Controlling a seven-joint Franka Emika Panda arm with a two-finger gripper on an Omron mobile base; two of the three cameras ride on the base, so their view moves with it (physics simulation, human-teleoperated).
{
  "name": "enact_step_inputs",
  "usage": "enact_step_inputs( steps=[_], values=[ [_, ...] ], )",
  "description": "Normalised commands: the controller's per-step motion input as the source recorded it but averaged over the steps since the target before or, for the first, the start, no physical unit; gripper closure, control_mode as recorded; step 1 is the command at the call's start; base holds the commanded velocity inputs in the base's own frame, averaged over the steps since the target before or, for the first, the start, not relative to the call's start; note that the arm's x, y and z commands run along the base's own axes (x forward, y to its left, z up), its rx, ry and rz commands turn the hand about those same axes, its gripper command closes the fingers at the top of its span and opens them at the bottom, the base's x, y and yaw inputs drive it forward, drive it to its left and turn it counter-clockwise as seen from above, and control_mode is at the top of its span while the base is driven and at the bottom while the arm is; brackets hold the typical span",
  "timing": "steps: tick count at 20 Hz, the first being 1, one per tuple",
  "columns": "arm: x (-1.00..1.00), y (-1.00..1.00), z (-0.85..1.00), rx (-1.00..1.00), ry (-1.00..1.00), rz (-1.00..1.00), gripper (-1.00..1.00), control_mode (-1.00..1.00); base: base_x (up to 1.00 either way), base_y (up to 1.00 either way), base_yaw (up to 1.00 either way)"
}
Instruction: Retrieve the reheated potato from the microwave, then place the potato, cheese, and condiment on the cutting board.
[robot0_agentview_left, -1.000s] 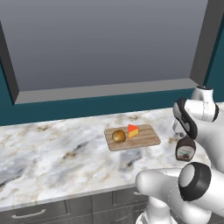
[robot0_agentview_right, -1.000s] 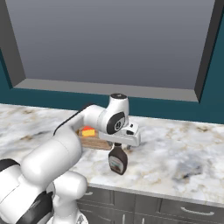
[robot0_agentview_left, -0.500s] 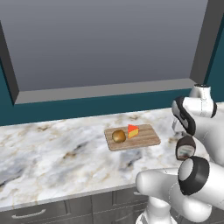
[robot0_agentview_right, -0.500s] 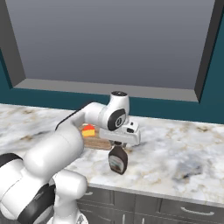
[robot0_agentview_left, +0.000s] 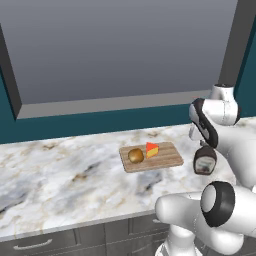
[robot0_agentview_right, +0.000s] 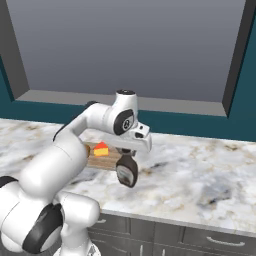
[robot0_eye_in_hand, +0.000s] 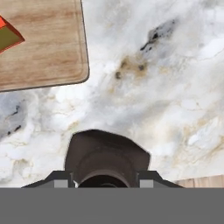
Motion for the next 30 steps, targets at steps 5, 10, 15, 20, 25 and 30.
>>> enact_step_inputs(
  steps=[5, 10, 15, 20, 25, 30],
  values=[
    [0.34, 0.49, 0.36, 0.00, 0.00, 0.00, 1.00, -1.00, 0.00, 0.00, 0.00],
    [0.48, 0.39, 0.13, 0.00, 0.06, 0.00, 1.00, -1.00, 0.00, 0.00, 0.00],
    [0.48, 0.31, 0.00, 0.00, 0.06, 0.00, 1.00, -1.00, 0.00, 0.00, 0.00],
    [0.39, 0.14, -0.02, 0.03, 0.06, 0.01, 1.00, -1.00, 0.00, 0.00, 0.00],
    [0.29, 0.03, -0.08, 0.00, 0.01, 0.01, 1.00, -1.00, 0.00, 0.00, 0.00],
    [0.18, 0.04, -0.16, 0.00, 0.00, 0.01, 1.00, -1.00, 0.00, 0.00, 0.00]
  ],
)
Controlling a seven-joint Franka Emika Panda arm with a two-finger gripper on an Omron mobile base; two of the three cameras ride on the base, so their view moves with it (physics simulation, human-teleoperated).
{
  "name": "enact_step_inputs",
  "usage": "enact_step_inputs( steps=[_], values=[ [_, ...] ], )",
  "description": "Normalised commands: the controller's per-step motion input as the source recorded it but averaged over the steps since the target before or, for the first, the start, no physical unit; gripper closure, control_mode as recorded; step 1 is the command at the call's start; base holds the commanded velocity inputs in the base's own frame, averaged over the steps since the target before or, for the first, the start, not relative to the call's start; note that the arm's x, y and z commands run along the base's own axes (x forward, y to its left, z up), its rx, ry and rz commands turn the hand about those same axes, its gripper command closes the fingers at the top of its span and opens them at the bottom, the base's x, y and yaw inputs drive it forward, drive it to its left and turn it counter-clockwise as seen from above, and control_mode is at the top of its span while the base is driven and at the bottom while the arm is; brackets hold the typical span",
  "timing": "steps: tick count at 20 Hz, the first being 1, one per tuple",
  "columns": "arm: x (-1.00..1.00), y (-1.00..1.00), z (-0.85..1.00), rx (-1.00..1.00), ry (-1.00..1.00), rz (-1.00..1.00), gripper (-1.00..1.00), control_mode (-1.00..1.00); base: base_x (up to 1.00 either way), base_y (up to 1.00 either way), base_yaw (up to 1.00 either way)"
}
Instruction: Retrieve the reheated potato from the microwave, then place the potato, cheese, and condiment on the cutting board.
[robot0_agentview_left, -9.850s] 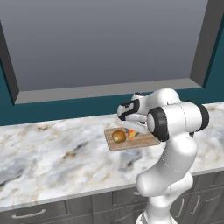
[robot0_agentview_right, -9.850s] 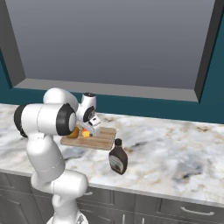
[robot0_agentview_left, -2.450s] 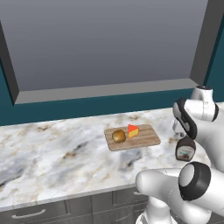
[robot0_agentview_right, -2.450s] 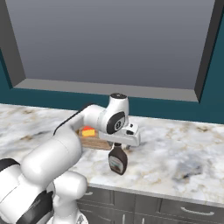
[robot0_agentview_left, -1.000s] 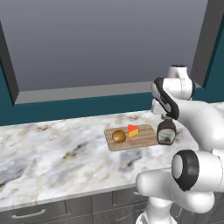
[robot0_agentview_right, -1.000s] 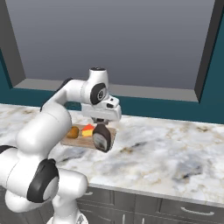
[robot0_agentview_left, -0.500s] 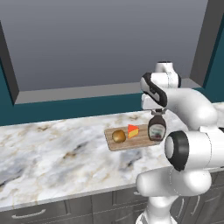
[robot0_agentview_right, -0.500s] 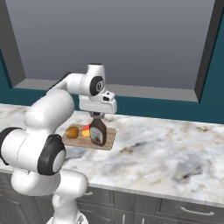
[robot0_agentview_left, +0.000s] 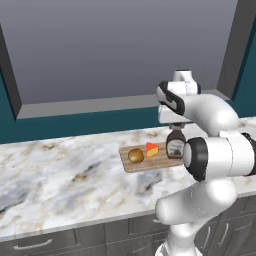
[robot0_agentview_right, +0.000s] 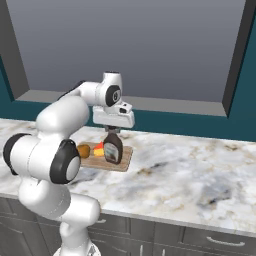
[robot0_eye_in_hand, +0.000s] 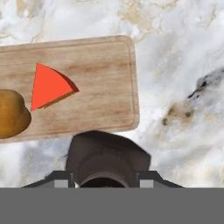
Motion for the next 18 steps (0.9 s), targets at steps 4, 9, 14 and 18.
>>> enact_step_inputs(
  steps=[4, 9, 14, 18],
  values=[
    [0.19, 0.09, -0.15, 0.00, 0.00, 0.01, 1.00, -1.00, 0.00, 0.00, 0.00],
    [0.23, 0.07, -0.09, 0.00, 0.00, 0.01, 1.00, -1.00, 0.00, 0.00, 0.00],
    [0.23, 0.02, -0.08, 0.00, 0.00, 0.02, 1.00, -1.00, 0.00, 0.00, 0.00],
    [0.06, 0.00, -0.13, 0.00, 0.00, 0.04, 1.00, -1.00, 0.00, 0.00, 0.00]
  ],
)
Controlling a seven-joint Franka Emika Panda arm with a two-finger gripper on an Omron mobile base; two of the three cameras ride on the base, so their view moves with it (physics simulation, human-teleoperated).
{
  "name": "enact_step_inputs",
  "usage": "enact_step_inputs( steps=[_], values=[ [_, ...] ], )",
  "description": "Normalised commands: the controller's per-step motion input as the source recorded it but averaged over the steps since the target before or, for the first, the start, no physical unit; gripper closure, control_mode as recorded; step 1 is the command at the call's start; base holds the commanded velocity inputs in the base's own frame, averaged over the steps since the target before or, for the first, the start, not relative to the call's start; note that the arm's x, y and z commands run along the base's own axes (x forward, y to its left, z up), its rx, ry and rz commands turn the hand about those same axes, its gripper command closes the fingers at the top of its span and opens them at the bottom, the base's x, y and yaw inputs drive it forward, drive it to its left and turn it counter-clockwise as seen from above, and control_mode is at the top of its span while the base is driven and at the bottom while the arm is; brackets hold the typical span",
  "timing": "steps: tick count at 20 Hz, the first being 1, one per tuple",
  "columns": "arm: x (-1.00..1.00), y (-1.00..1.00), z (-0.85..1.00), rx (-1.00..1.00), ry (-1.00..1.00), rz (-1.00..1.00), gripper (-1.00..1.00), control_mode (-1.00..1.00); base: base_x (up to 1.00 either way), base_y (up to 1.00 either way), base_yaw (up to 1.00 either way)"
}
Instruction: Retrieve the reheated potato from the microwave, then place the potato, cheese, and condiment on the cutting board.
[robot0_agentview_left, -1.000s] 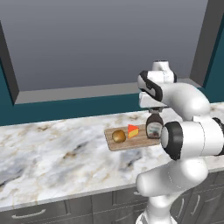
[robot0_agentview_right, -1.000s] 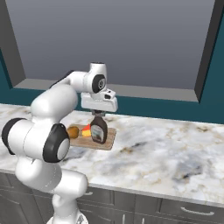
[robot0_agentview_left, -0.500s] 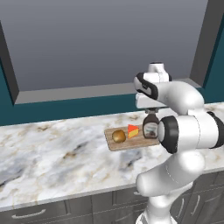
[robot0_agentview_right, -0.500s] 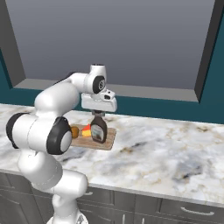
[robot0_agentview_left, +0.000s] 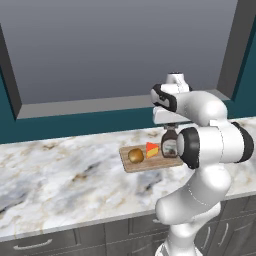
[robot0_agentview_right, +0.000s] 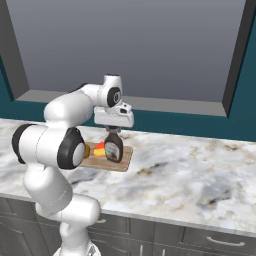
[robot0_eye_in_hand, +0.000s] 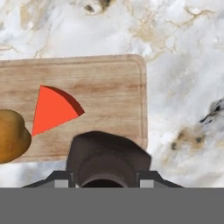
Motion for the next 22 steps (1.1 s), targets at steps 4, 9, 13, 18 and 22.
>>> enact_step_inputs(
  steps=[4, 9, 13, 18, 22],
  values=[
    [0.00, 0.00, -0.18, 0.00, 0.00, 0.05, 1.00, -1.00, 0.00, 0.00, 0.00],
    [0.00, 0.00, -0.15, 0.00, 0.00, 0.05, 1.00, -1.00, 0.00, 0.00, 0.00],
    [0.00, 0.00, -0.10, 0.00, 0.00, 0.04, 1.00, -1.00, 0.00, 0.00, 0.00],
    [0.00, 0.00, -0.08, 0.01, 0.00, 0.04, 1.00, -1.00, 0.00, 0.00, 0.00],
    [-0.10, 0.00, -0.12, 0.00, 0.01, 0.02, -1.00, -1.00, 0.00, 0.00, 0.00]
  ],
)
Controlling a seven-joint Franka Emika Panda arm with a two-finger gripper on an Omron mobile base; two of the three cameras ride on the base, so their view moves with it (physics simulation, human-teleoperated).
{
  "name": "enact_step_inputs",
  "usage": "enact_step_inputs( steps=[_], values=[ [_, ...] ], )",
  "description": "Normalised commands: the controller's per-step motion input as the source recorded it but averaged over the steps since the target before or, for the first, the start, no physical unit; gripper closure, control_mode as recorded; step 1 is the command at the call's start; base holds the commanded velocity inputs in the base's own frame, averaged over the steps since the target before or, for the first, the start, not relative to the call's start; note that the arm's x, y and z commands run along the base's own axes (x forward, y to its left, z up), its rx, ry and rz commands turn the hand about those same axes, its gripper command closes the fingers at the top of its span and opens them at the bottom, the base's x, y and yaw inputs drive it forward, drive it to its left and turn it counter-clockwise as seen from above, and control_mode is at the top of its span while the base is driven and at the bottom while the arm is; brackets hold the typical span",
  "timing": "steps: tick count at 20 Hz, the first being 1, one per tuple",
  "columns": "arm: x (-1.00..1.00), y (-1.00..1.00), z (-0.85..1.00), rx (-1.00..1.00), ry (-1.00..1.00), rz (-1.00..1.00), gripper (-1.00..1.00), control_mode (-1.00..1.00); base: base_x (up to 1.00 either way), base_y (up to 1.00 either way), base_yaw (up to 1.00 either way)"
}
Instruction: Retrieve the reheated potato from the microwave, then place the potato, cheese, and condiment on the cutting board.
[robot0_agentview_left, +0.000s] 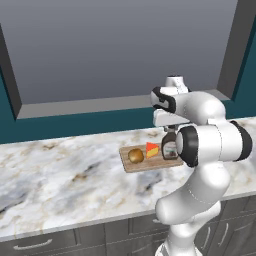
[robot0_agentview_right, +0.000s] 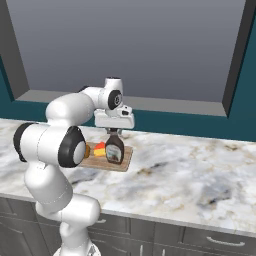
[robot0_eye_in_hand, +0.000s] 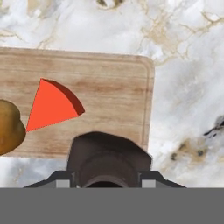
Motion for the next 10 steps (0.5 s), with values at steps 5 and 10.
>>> enact_step_inputs(
  steps=[5, 10],
  values=[
    [-0.19, -0.02, -0.09, 0.00, 0.01, 0.00, -1.00, -1.00, 0.00, 0.00, 0.00],
    [-0.07, -0.03, 0.00, 0.00, 0.00, 0.00, -1.00, -1.00, 0.00, 0.00, 0.00]
  ],
)
